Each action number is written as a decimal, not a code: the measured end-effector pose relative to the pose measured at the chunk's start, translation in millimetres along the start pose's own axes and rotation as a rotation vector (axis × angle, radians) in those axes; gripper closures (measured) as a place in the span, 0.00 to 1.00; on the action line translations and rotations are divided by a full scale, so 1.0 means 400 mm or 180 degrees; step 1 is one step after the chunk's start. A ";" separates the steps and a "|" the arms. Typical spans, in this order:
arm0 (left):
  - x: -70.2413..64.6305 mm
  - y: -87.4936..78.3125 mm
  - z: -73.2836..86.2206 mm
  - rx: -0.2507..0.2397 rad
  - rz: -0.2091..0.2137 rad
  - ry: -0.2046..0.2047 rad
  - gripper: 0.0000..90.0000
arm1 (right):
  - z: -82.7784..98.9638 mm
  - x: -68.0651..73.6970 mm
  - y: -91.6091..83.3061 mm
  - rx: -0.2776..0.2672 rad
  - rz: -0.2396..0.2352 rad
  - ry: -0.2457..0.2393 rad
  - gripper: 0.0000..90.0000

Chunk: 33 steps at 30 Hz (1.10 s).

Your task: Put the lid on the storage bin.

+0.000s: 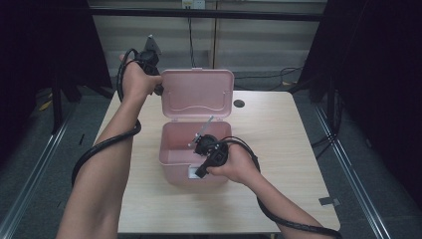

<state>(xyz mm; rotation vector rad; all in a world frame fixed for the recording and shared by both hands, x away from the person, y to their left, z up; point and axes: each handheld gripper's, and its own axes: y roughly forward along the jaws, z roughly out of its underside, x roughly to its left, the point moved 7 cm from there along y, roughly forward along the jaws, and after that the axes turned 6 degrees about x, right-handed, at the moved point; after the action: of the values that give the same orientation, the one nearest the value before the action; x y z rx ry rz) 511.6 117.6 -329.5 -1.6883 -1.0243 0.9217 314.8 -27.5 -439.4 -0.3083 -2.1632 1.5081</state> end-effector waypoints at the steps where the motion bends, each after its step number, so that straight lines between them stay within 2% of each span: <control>1: 0.000 0.000 0.001 -0.0011 0.0000 0.0015 0.98 | 0.000 -0.001 0.000 -0.0005 -0.0001 0.0000 1.00; 20: -0.005 -0.014 0.015 0.0067 -0.0056 0.0021 0.98 | -0.005 -0.007 0.000 0.0010 0.0000 0.0024 1.00; 33: -0.005 -0.023 0.031 0.0032 -0.0061 0.0038 0.98 | -0.010 -0.011 0.000 0.0014 0.0021 0.0063 1.00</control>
<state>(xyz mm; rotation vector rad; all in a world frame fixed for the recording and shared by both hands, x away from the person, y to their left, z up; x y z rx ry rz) 497.5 122.0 -324.3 -1.6710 -1.0244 0.9019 320.5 -26.4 -439.5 -0.3277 -2.1452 1.5071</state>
